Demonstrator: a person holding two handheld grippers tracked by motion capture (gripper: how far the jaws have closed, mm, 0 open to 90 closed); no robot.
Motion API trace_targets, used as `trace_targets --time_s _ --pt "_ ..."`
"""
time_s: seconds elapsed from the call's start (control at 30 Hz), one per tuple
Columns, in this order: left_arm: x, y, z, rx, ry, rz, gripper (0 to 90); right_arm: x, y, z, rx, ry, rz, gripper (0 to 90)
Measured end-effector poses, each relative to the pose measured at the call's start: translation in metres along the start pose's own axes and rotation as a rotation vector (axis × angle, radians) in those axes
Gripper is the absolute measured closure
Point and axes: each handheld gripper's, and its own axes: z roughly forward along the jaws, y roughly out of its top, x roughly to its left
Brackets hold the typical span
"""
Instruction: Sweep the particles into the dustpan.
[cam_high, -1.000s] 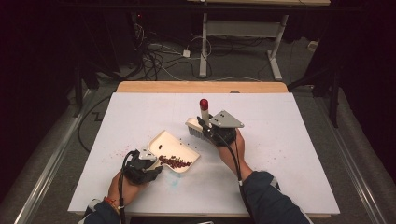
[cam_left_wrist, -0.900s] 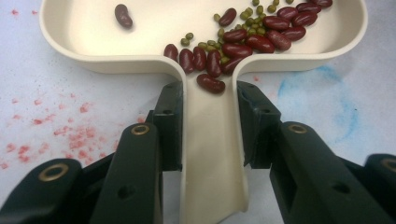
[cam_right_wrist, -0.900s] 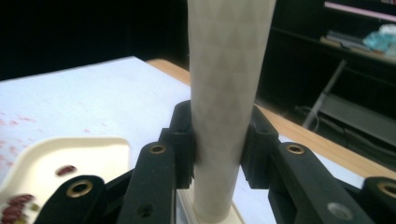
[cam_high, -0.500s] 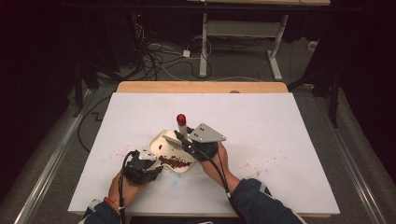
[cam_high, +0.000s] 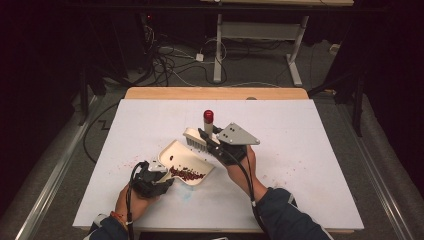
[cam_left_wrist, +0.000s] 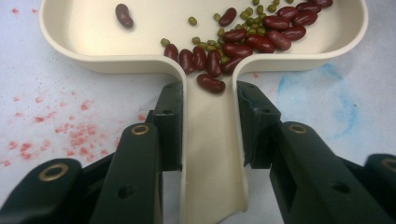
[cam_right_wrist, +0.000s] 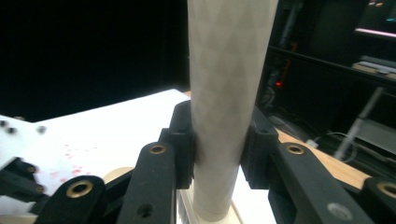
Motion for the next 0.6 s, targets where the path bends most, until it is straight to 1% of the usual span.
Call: trace_targets --time_s 0.03,0.07,0.13,0.17,0.2,0.23,0.27,0.3,0.33,0.4,0.43,0.47,0.53,0.57,0.6 --pt "0.000 0.000 -0.001 0.002 -0.001 0.001 63.5 -0.004 -0.002 -0.001 0.012 -0.015 0.002 70.4" --pt "-0.001 0.000 -0.002 0.004 0.000 0.005 63.5 -0.004 -0.002 -0.001 0.012 -0.015 0.002 70.4" --pt "-0.003 -0.001 -0.004 0.006 -0.002 0.011 63.5 -0.009 -0.007 -0.001 0.029 -0.046 -0.018 70.4" --pt "-0.003 -0.002 -0.006 0.011 -0.003 0.020 63.5 -0.009 -0.007 -0.001 0.029 -0.046 -0.018 70.4" --pt "-0.004 -0.002 -0.006 0.004 -0.004 0.011 63.5 -0.012 -0.012 0.001 0.043 -0.075 -0.038 70.3" --pt "-0.004 -0.003 -0.007 0.007 -0.006 0.015 63.5 -0.012 -0.012 0.001 0.043 -0.075 -0.038 70.3" --pt "-0.004 -0.003 -0.008 0.005 -0.007 0.012 63.5 -0.014 -0.015 0.002 0.057 -0.084 -0.043 70.4" --pt "-0.004 -0.004 -0.009 0.012 -0.006 0.021 63.5 -0.017 -0.021 0.005 0.083 -0.092 -0.053 70.3" --pt "-0.004 -0.004 -0.009 0.012 -0.007 0.019 63.5 -0.017 -0.021 0.005 0.083 -0.092 -0.053 70.3" --pt "-0.002 -0.004 -0.007 0.013 -0.018 0.009 63.5 -0.019 -0.026 0.007 0.098 -0.108 -0.080 70.4" --pt "-0.002 -0.004 -0.006 0.020 -0.016 0.011 63.5 -0.019 -0.030 0.012 0.108 -0.120 -0.075 70.4" --pt "-0.002 -0.004 -0.005 0.018 -0.016 0.009 63.5 -0.019 -0.030 0.012 0.108 -0.120 -0.075 70.4" --pt "-0.003 -0.003 -0.005 0.017 -0.010 0.015 63.5 -0.017 -0.032 0.015 0.098 -0.105 -0.053 70.4" --pt "-0.004 -0.002 -0.005 0.012 -0.011 0.012 63.5 -0.010 -0.032 0.019 0.092 -0.102 -0.067 70.3" --pt "-0.003 -0.002 -0.005 0.015 -0.014 0.013 63.5 -0.008 -0.032 0.020 0.087 -0.095 -0.051 70.3"
